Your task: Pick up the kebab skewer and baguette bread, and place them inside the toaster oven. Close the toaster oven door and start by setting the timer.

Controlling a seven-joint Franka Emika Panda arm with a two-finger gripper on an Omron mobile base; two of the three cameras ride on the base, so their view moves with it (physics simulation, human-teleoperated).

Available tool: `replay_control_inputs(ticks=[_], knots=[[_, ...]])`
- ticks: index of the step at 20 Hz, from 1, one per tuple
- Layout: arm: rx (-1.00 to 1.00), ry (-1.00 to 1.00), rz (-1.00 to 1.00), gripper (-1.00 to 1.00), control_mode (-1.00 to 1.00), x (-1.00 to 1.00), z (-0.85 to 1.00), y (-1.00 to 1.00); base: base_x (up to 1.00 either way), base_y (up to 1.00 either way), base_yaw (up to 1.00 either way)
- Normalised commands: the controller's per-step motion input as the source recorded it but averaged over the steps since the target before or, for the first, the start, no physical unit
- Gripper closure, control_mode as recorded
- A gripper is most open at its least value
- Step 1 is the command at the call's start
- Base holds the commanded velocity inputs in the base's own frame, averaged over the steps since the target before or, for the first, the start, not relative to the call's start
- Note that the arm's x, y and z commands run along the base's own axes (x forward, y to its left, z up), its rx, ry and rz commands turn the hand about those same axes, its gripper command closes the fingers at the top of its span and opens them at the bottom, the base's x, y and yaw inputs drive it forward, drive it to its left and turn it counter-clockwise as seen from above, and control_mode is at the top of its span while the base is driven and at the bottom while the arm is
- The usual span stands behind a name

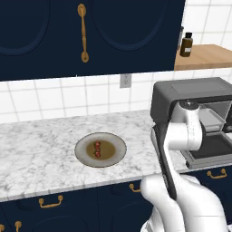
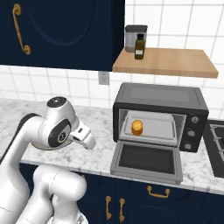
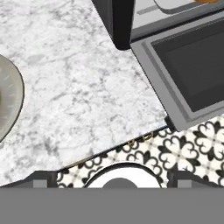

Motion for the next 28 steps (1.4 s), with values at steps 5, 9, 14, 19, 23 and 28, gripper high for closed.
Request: replay_control_inputs(ticks=[5, 9, 14, 19, 23, 28], knots=[[-0.03, 0.0, -0.01, -1.0, -1.0, 0.09, 0.0, 1.0, 0.0, 0.0, 0.0], [0.0, 0.01, 0.01, -1.0, -1.0, 0.35, 0.0, 1.0, 0.0, 0.0, 0.0], [0.0, 0.09, 0.07, -1.0, -1.0, 0.7, 0.0, 0.98, 0.0, 0.0, 0.0], [0.05, 0.09, 0.03, -1.0, -1.0, 0.52, -0.1, 0.78, 0.0, 0.0, 0.0], [0.11, 0.24, 0.06, -1.0, -1.0, 0.41, -0.04, 0.45, 0.0, 0.0, 0.0], [0.03, 0.2, 0.1, -1.0, -1.0, 0.35, -0.09, 0.36, 0.0, 0.0, 0.0]])
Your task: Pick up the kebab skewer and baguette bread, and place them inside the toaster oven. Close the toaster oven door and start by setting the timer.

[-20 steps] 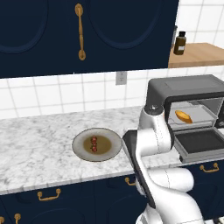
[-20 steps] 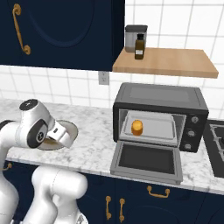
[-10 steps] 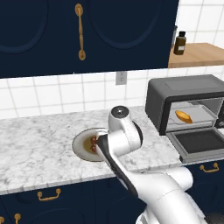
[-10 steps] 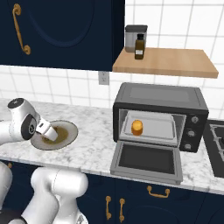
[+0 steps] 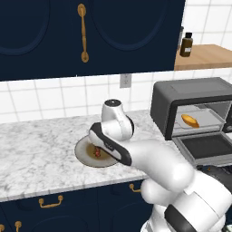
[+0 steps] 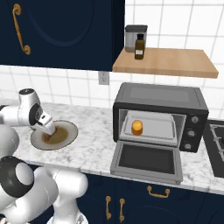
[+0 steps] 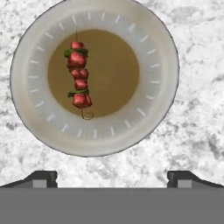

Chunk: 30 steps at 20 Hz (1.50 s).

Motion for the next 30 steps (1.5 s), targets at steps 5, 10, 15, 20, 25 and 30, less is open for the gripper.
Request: replay_control_inputs(ticks=[5, 10, 15, 20, 25, 30], knots=[[0.0, 0.0, 0.08, -1.0, -1.0, 0.14, -0.31, 0.28, 0.0, 0.0, 0.0], [0.0, 0.0, 0.01, -1.0, -1.0, 0.02, -0.36, 0.08, 0.0, 0.0, 0.0], [0.0, 0.0, 0.02, -1.0, -1.0, 0.23, -0.44, 0.0, 0.0, 0.0, 0.0], [0.0, 0.0, 0.03, -1.0, -1.0, 0.19, -0.35, 0.0, 0.0, 0.0, 0.0], [0.0, 0.0, 0.03, -1.0, -1.0, 0.14, -0.19, 0.0, 0.0, 0.0, 0.0], [0.0, 0.0, 0.03, -1.0, -1.0, 0.21, -0.14, 0.0, 0.0, 0.0, 0.0]])
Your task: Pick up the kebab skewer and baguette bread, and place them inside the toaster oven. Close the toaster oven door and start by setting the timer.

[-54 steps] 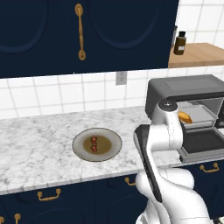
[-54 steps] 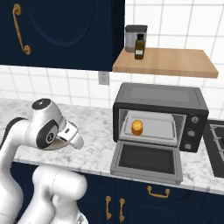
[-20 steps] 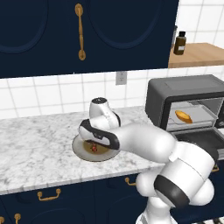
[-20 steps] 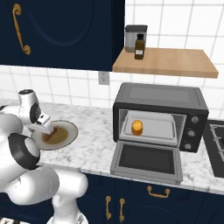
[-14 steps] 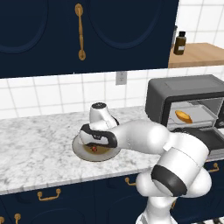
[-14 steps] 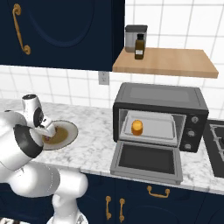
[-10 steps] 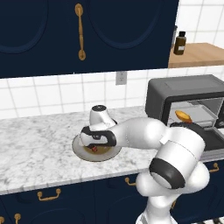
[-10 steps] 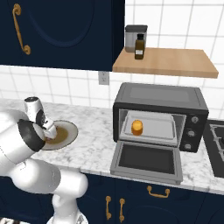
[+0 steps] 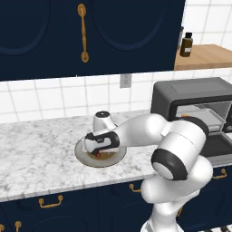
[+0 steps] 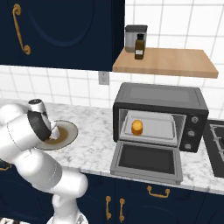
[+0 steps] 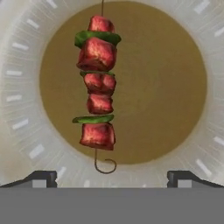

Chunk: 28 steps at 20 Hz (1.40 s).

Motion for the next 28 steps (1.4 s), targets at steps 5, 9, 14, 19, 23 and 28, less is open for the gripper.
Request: replay_control_inputs(ticks=[5, 9, 14, 19, 23, 28], knots=[[0.0, 0.0, 0.02, -1.0, -1.0, 0.21, -0.16, 0.0, 0.0, 0.0, 0.0], [0.0, 0.0, 0.01, -1.0, -1.0, 0.13, -0.09, 0.02, 0.0, 0.0, 0.0], [0.0, 0.0, 0.0, -1.0, -1.0, 0.1, -0.03, 0.1, 0.0, 0.0, 0.0], [0.0, 0.0, 0.0, -1.0, -1.0, 0.03, -0.07, 0.1, 0.0, 0.0, 0.0], [0.0, 0.0, 0.0, -1.0, -1.0, 0.0, -0.1, 0.01, 0.0, 0.0, 0.0], [0.0, 0.0, 0.0, -1.0, -1.0, 0.04, -0.14, 0.0, 0.0, 0.0, 0.0]])
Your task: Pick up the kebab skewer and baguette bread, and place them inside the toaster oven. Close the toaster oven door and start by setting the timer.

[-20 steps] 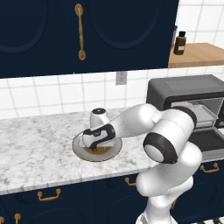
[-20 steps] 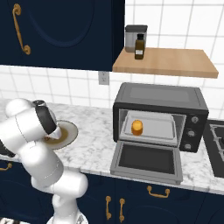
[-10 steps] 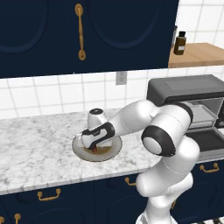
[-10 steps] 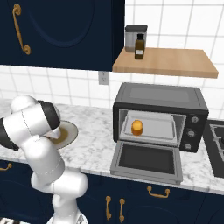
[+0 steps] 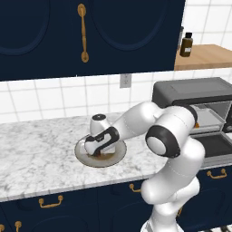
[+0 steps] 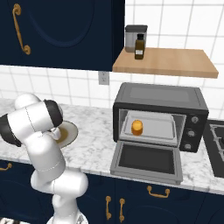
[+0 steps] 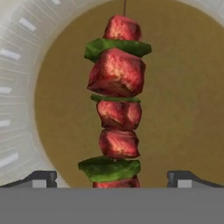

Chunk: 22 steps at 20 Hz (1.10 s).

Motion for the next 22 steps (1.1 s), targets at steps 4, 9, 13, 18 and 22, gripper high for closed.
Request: replay_control_inputs(ticks=[4, 9, 13, 18, 22], knots=[[0.0, 0.0, 0.0, -1.0, -1.0, 0.09, -0.1, 0.0, 0.0, 0.0, 0.0], [0.0, 0.0, 0.0, 1.0, -1.0, 0.0, 0.0, 0.0, 0.0, 0.0, 0.0], [0.0, 0.04, 0.0, 1.0, -1.0, -0.04, 0.0, 0.0, 0.0, 0.0, 0.0], [0.0, 0.01, 0.0, 1.0, -1.0, -0.05, 0.3, -0.11, 0.0, 0.0, 0.0], [0.0, -0.02, 0.01, 1.0, -1.0, -0.51, 0.89, -0.68, 0.0, 0.0, 0.0]])
